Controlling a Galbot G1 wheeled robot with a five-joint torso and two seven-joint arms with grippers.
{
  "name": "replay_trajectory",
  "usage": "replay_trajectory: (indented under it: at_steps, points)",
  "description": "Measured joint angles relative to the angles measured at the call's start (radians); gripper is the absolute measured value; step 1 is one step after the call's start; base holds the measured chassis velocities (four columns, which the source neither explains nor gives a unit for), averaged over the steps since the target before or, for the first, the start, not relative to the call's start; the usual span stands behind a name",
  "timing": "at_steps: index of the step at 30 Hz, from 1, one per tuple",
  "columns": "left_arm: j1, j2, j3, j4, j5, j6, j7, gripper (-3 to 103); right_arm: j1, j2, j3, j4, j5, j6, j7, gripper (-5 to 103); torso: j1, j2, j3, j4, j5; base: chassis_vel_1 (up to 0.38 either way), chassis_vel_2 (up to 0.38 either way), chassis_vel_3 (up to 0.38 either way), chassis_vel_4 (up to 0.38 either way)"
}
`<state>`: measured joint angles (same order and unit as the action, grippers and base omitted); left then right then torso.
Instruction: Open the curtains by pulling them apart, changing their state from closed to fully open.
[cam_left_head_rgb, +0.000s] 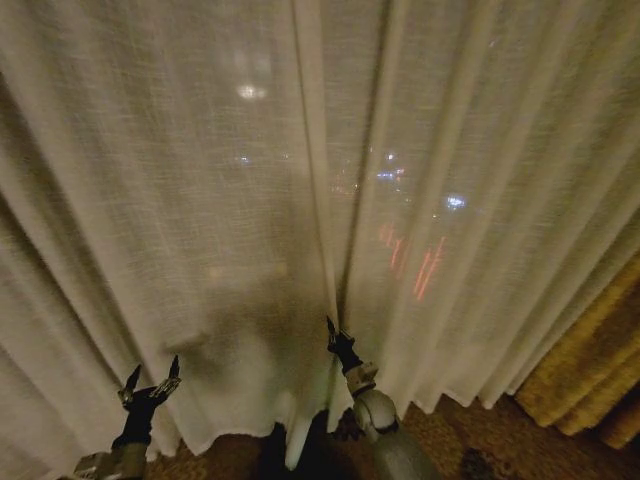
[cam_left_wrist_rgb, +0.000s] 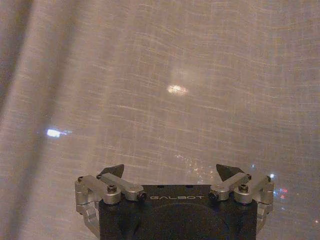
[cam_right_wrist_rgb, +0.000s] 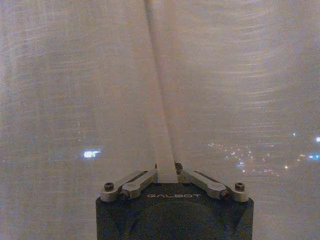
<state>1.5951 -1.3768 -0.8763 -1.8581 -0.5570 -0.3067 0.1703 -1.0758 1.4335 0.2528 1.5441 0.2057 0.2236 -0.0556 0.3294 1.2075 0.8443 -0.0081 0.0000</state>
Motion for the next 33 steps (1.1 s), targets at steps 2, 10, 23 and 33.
replay_trajectory:
  at_steps: [2, 10, 23, 33]
  points:
    - [0.000, 0.000, 0.000, 0.000, 0.000, 0.000, 0.000, 100, 0.002, -0.003, 0.007, -0.004, 0.004, 0.002, -0.002, 0, 0.000, 0.000, 0.000, 0.0000, 0.0000, -0.358, -0.348, 0.379, 0.354]
    - [0.000, 0.000, 0.000, 0.000, 0.000, 0.000, 0.000, 100, 0.009, -0.002, 0.015, -0.021, 0.005, 0.011, -0.009, 0, 0.000, 0.000, 0.000, 0.0001, -0.0003, -0.348, -0.348, 0.363, 0.357]
    - [0.000, 0.000, 0.000, 0.000, 0.000, 0.000, 0.000, 100, 0.029, 0.004, 0.013, -0.043, 0.007, 0.013, -0.012, 0, 0.000, 0.000, 0.000, 0.0000, 0.0000, -0.361, -0.358, 0.350, 0.350]
    - [0.000, 0.000, 0.000, 0.000, 0.000, 0.000, 0.000, 100, 0.034, 0.005, 0.016, -0.056, 0.009, 0.016, -0.021, 0, 0.000, 0.000, 0.000, 0.0001, -0.0002, -0.370, -0.338, 0.364, 0.345]
